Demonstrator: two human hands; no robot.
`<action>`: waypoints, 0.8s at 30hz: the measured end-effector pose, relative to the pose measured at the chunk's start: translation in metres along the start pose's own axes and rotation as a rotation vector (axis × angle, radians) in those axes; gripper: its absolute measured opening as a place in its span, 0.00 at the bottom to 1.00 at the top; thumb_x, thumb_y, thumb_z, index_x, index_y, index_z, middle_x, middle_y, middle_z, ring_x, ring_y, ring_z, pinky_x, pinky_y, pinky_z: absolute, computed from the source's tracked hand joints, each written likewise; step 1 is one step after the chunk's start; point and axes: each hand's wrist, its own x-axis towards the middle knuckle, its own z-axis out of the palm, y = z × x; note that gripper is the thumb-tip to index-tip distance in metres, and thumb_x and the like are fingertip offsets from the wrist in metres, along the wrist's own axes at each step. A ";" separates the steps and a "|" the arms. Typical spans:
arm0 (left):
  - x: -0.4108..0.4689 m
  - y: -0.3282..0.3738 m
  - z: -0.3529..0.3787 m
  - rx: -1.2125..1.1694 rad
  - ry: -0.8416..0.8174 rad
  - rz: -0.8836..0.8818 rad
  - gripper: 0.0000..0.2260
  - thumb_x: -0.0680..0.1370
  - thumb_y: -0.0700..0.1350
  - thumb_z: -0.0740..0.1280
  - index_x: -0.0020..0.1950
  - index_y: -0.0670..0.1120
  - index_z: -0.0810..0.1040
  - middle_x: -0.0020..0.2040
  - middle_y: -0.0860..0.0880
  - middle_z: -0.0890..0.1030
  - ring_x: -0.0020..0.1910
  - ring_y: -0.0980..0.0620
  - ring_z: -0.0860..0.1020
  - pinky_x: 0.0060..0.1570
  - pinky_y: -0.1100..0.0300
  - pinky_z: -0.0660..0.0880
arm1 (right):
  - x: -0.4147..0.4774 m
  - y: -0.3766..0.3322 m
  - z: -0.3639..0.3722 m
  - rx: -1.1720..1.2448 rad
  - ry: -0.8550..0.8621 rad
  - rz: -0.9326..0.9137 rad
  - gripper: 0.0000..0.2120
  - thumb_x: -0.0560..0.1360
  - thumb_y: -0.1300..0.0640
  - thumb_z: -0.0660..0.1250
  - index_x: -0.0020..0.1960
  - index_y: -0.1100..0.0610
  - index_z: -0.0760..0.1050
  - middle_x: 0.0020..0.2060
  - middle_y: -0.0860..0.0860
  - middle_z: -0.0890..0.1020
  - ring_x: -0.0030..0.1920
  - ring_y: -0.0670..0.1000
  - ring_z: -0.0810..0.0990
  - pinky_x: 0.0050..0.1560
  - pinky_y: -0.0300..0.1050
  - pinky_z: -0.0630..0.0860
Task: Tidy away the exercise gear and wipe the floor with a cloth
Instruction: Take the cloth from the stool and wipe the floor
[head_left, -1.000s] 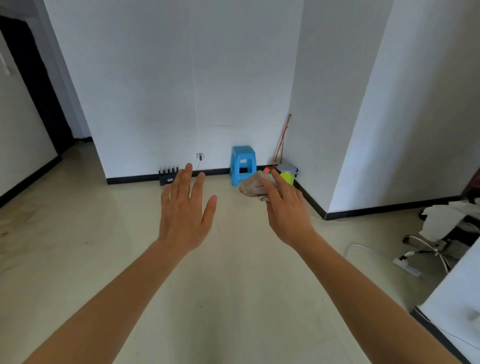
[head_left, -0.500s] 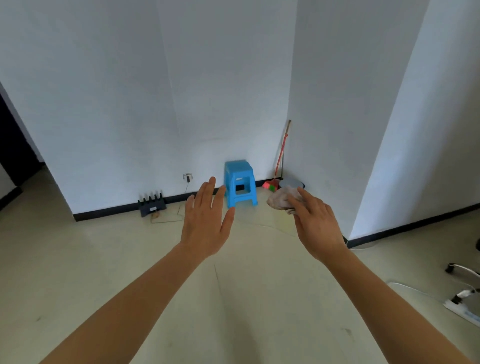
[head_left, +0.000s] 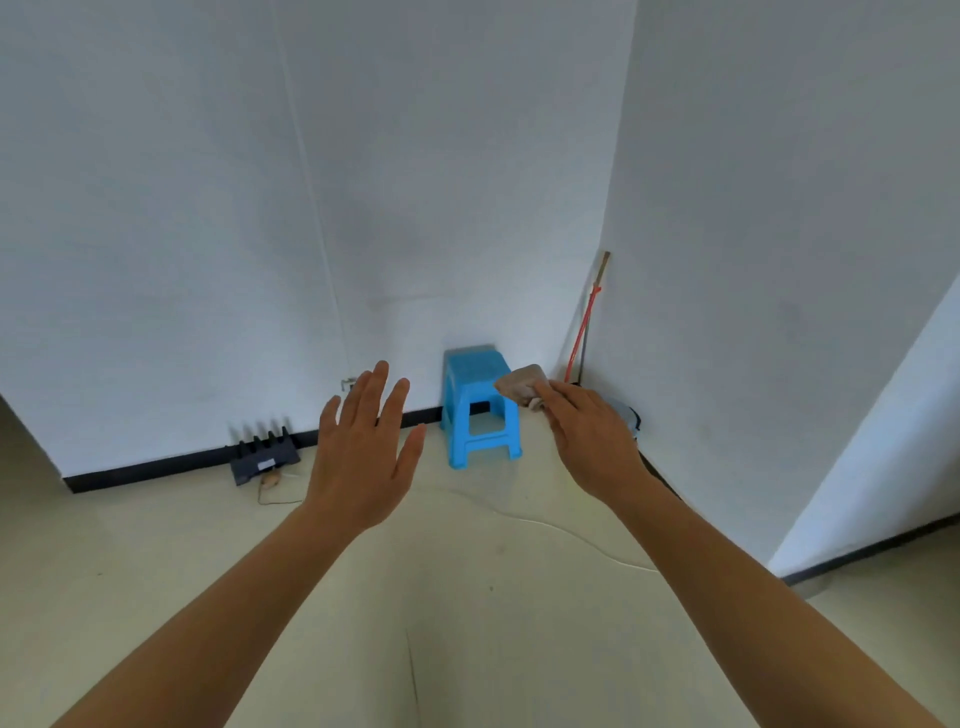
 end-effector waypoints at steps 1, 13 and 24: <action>0.023 -0.017 0.021 -0.005 0.005 -0.004 0.27 0.82 0.57 0.49 0.76 0.44 0.65 0.78 0.42 0.61 0.76 0.42 0.62 0.70 0.39 0.64 | 0.025 0.009 0.023 -0.006 -0.001 -0.012 0.20 0.79 0.63 0.68 0.70 0.58 0.74 0.62 0.58 0.81 0.57 0.61 0.81 0.54 0.57 0.80; 0.333 -0.140 0.234 -0.038 -0.230 -0.001 0.32 0.81 0.61 0.40 0.79 0.46 0.60 0.80 0.45 0.56 0.78 0.45 0.58 0.74 0.42 0.56 | 0.279 0.151 0.209 -0.017 -0.119 0.273 0.19 0.85 0.53 0.55 0.75 0.49 0.68 0.64 0.51 0.78 0.60 0.54 0.77 0.49 0.47 0.75; 0.572 -0.160 0.475 0.021 -0.427 0.023 0.36 0.77 0.63 0.33 0.80 0.48 0.56 0.81 0.46 0.52 0.79 0.47 0.55 0.75 0.44 0.52 | 0.465 0.332 0.418 0.119 -0.207 0.386 0.17 0.84 0.56 0.58 0.72 0.53 0.72 0.63 0.53 0.79 0.61 0.59 0.79 0.54 0.54 0.79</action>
